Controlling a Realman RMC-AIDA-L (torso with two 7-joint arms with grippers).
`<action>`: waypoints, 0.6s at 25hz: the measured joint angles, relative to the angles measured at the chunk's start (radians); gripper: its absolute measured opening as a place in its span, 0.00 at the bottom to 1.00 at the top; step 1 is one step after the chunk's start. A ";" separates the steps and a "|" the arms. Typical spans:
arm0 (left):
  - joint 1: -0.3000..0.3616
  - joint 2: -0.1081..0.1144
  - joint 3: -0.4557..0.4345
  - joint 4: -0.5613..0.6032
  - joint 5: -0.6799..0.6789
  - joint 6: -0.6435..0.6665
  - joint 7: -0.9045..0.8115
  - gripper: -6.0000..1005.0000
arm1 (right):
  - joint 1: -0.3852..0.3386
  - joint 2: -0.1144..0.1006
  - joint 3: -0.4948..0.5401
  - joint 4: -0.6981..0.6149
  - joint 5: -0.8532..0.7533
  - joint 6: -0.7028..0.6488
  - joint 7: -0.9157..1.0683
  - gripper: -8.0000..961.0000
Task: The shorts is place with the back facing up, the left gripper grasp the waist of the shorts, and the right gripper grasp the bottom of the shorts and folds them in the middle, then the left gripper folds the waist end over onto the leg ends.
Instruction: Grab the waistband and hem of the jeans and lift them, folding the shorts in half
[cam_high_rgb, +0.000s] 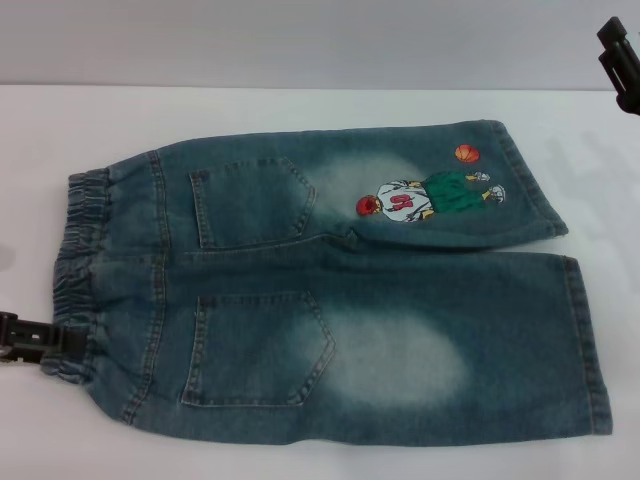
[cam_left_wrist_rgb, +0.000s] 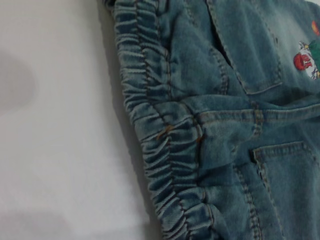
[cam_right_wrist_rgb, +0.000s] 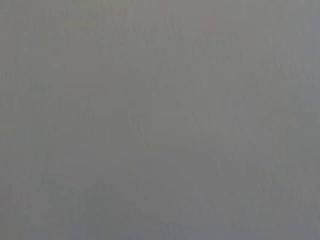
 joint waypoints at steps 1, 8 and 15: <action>-0.002 0.000 -0.001 0.000 -0.001 0.000 0.001 0.80 | 0.000 0.000 0.000 0.000 0.000 0.000 0.000 0.59; -0.011 0.000 0.002 0.000 -0.001 0.001 0.000 0.80 | -0.003 0.001 0.002 0.000 0.000 0.001 0.000 0.59; -0.007 0.000 0.006 0.000 0.006 0.005 -0.008 0.80 | -0.001 0.002 0.007 0.001 0.000 0.001 0.000 0.59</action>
